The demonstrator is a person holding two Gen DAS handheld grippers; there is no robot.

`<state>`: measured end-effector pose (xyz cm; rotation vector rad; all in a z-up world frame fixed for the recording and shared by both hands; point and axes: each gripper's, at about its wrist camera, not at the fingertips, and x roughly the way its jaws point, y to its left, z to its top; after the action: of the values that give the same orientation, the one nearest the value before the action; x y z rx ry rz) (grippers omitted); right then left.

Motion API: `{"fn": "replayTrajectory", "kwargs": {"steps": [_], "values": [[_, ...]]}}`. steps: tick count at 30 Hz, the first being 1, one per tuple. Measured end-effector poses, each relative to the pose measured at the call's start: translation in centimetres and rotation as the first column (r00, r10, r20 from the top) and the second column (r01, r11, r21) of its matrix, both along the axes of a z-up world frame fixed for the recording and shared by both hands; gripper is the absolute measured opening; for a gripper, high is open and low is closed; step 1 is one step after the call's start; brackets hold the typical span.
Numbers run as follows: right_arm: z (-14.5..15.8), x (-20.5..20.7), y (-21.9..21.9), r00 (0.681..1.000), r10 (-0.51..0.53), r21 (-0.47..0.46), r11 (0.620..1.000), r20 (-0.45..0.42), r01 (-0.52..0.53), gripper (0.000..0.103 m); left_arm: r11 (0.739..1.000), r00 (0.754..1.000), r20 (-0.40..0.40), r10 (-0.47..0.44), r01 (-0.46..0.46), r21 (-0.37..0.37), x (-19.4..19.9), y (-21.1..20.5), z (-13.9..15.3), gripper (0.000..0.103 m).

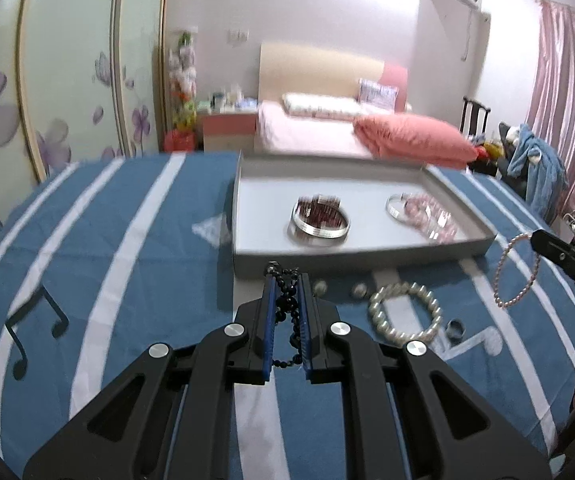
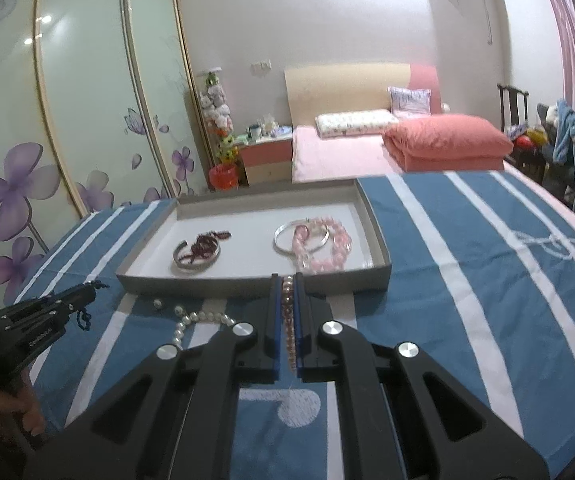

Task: Organize jewelry
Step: 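Carry black beads in left tool over the tray while right tool carries the pink pearls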

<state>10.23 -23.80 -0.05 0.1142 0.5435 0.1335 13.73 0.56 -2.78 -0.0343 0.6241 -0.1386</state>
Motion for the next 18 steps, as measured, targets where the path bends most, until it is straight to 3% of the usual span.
{"fn": "replayTrajectory", "kwargs": {"steps": [9, 18], "values": [[2.5, -1.4, 1.8, 0.988, 0.010, -0.047, 0.999, 0.151, -0.003, 0.006, 1.000, 0.983, 0.184, 0.002, -0.006, 0.022, -1.9, -1.6, 3.0, 0.012], [4.4, -2.4, 3.4, 0.962, 0.024, -0.094, 0.996, 0.271, 0.002, 0.006, 1.000, 0.971, 0.240, -0.002, -0.003, 0.019, -2.0, -2.7, 4.0, 0.012]]}}
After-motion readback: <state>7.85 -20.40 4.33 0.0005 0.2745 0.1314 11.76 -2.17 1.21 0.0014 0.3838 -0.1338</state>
